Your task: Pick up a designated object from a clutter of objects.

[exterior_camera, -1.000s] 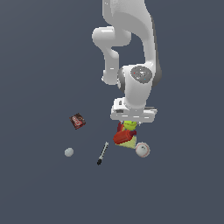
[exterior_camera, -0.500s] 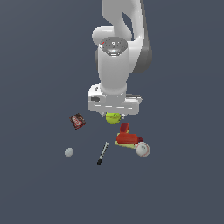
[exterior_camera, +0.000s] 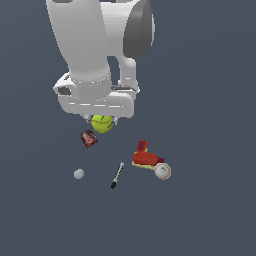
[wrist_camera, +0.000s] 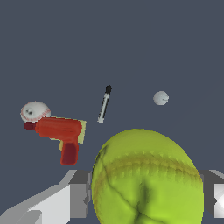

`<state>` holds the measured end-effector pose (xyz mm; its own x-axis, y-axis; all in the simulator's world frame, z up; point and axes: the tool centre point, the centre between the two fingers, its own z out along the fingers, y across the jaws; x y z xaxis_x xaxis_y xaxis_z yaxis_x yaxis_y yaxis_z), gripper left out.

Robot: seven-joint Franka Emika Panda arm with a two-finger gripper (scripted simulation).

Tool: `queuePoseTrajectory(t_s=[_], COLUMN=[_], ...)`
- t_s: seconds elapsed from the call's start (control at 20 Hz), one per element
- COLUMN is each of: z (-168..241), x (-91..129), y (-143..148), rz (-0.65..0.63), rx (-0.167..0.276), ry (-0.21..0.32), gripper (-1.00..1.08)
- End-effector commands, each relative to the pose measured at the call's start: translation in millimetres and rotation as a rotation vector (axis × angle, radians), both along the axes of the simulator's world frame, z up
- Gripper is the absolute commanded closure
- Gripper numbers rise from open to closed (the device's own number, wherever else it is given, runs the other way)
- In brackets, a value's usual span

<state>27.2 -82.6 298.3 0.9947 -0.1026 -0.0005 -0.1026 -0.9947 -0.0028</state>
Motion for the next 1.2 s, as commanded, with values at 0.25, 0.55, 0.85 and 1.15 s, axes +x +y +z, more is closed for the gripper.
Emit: queuePoseTrajectory(t_s=[0.25,0.55,0.85,1.15], z=[52.2,74.6,85.6,86.5], x=[14.5,22.3,26.6,27.6], y=[-49.6,-71.3,-81.9,-82.6], rz=[0.001,0.001,0.000,0.000], rx=[-0.002,-0.003,-0.003,-0.003], ry=[0.000,0.000,0.000,0.000], gripper=[1.08,1.08,1.08,1.08])
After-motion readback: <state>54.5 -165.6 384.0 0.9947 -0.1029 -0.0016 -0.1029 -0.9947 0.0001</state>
